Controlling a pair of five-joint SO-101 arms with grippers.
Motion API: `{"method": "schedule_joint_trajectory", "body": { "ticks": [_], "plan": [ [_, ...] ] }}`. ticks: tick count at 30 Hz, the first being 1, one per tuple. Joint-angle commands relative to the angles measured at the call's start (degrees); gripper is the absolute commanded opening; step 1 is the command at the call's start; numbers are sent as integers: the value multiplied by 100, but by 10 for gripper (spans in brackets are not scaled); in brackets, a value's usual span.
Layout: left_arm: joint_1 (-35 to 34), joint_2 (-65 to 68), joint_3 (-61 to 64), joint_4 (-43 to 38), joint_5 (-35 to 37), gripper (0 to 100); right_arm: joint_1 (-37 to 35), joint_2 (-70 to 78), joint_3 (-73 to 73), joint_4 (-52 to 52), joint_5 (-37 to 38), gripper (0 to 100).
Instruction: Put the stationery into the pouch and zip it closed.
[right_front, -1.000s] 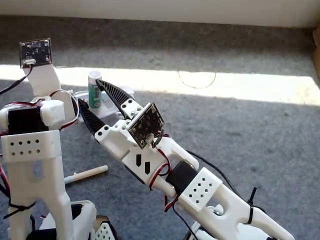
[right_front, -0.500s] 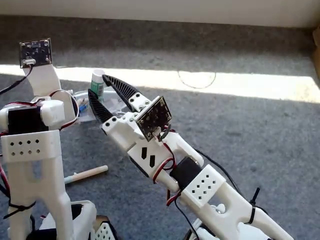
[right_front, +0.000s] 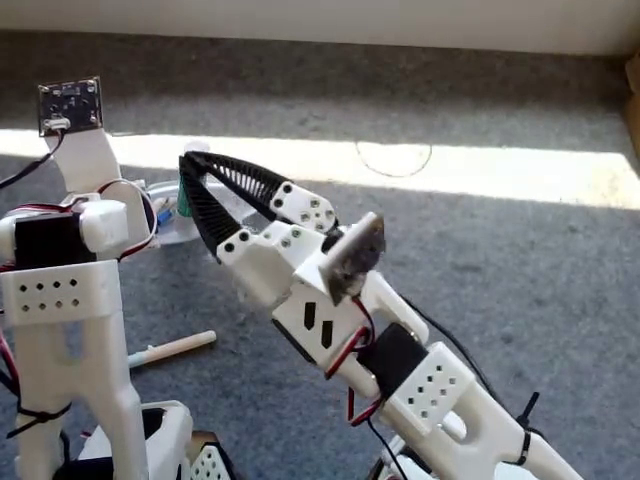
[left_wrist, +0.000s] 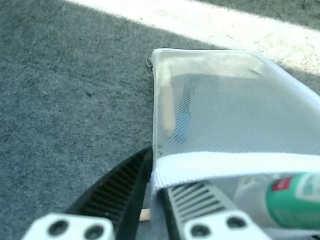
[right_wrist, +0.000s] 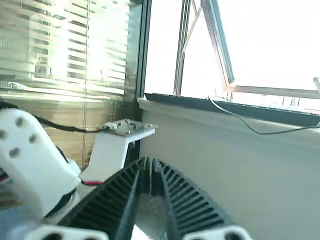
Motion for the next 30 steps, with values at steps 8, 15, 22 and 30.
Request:
{"method": "schedule_joint_trajectory", "body": {
  "ticks": [8, 15, 22, 30],
  "plan": [
    [-189, -92, -4, 18, -44, 10, 655, 180, -426, -215, 26, 9],
    [-198, -92, 4, 18, -44, 10, 374, 1226, -664, -567, 62, 9],
    [-198, -92, 171, -26, -44, 11, 347, 1358, -637, -637, 62, 9],
    [-198, -92, 136, -26, -44, 11, 110, 1358, -866, 1068, 70, 9]
  ]
}}
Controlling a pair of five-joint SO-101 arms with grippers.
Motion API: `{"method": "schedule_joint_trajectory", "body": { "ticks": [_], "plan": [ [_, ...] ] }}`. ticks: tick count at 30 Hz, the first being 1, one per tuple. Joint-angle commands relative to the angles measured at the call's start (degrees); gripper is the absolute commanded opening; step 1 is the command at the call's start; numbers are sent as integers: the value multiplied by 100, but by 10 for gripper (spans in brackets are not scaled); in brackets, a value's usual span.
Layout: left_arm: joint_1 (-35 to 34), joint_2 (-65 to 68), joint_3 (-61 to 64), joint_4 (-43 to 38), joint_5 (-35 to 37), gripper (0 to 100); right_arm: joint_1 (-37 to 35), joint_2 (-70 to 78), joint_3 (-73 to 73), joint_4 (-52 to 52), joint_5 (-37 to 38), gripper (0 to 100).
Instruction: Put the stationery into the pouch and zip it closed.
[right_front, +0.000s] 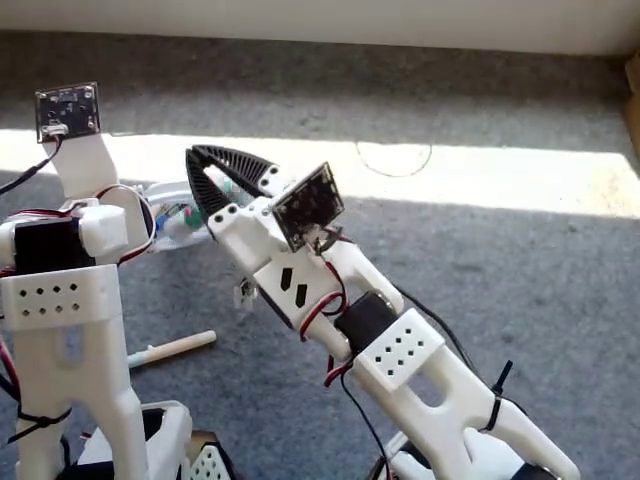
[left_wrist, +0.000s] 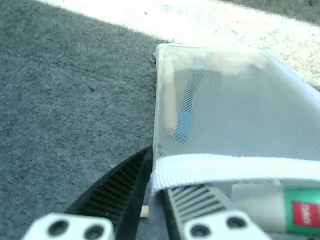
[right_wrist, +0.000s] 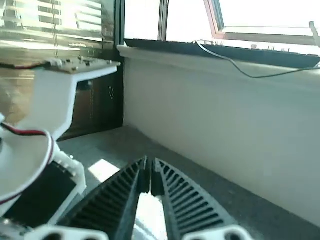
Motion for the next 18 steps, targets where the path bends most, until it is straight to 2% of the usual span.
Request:
{"method": "schedule_joint_trajectory", "body": {
  "ticks": [1, 5, 13, 18],
  "plan": [
    [-84, -31, -48, -26, -44, 11, -180, -31, -646, 708, 70, 9],
    [-84, -31, -48, -26, -44, 11, -251, -31, -866, 1314, 70, 9],
    [-92, -31, -48, -26, -44, 11, -215, -48, -971, 1596, 70, 9],
    [-163, -31, -57, -26, -44, 11, 13, -681, -1015, 2105, 70, 9]
  ]
}}
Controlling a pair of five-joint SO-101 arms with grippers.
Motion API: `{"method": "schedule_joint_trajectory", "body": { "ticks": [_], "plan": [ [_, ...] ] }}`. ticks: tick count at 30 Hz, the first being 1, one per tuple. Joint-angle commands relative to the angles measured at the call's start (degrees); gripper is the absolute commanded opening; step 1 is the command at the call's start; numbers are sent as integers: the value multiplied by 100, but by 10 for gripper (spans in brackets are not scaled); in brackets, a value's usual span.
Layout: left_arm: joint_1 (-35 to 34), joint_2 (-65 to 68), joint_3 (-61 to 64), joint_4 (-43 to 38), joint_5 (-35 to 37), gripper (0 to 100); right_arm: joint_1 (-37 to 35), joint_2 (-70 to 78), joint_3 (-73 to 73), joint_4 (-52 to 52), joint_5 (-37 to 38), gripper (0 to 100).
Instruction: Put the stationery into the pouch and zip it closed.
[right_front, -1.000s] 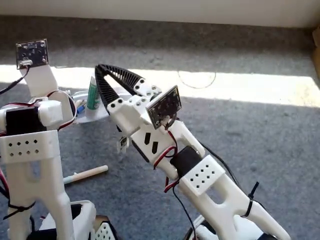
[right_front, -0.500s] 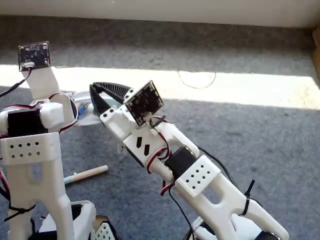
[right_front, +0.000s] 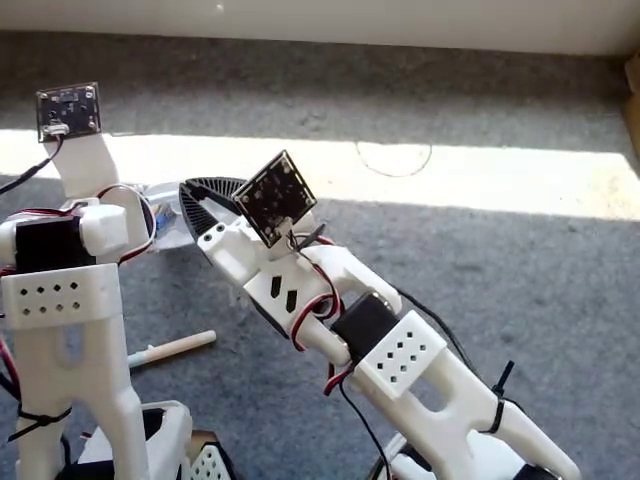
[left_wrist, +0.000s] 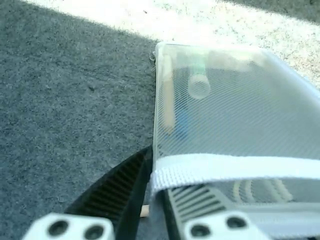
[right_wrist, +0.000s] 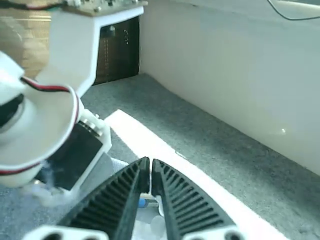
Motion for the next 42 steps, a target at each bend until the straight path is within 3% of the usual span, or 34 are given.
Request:
{"method": "schedule_joint_trajectory", "body": {
  "ticks": [1, 13, 23, 29, 37, 42],
  "plan": [
    [-233, -57, -66, -26, -35, 11, 233, -699, -435, 409, 70, 9],
    [-1411, -57, -813, 18, -9, 9, 312, -1464, -92, 1991, 35, 9],
    [-2554, -57, -866, -26, 0, 7, -840, -1446, 1341, 2079, 62, 12],
    [-2756, -57, -875, -26, 0, 7, -1235, -1420, 1613, 2079, 79, 13],
    [-2765, -57, -857, -97, 9, 7, -1596, 180, 1349, 2097, 79, 15],
    [-3002, -57, -866, -105, 9, 7, -1745, 1165, 778, 2114, 70, 126]
  ]
}}
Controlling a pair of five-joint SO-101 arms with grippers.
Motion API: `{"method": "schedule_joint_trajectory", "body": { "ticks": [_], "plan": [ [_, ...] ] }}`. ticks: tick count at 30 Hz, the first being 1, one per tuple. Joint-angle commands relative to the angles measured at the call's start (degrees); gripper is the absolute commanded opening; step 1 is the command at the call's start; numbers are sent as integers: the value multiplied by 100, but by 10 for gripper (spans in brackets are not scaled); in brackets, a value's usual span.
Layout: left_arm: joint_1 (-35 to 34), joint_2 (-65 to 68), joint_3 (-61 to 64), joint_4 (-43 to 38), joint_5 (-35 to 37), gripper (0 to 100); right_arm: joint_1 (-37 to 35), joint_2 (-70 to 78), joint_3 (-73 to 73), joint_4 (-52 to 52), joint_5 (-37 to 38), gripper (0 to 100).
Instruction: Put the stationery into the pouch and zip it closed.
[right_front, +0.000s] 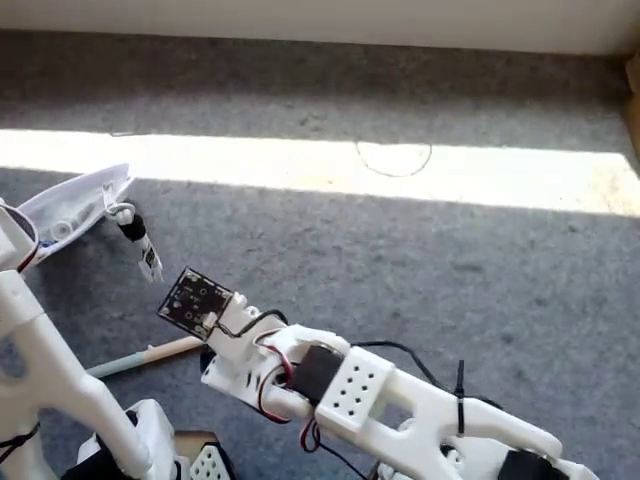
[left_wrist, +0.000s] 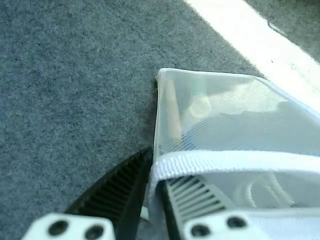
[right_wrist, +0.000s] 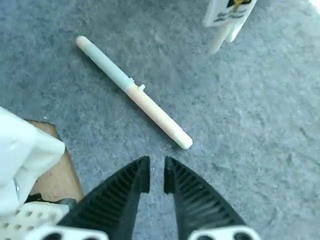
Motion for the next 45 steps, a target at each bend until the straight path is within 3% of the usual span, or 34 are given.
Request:
{"method": "schedule_joint_trajectory", "body": {
  "ticks": [1, 14, 30, 33, 37, 45],
  "plan": [
    [-321, -110, -347, -105, 0, 7, -84, 505, -611, 31, 70, 147],
    [-365, -84, -321, -105, 0, 7, -145, 2615, -1982, 31, 1116, 173],
    [-330, -66, -303, -105, 0, 7, -110, 3925, -2730, 31, 1319, 170],
    [-330, -66, -303, -105, 0, 7, -101, 3934, -2703, 40, 1451, 110],
    [-330, -66, -295, -70, -9, 8, -40, 3908, -2730, 523, 2295, 5],
    [-330, -66, -295, -62, -9, 8, 541, 3433, -2695, 1077, 2462, 5]
  ]
}}
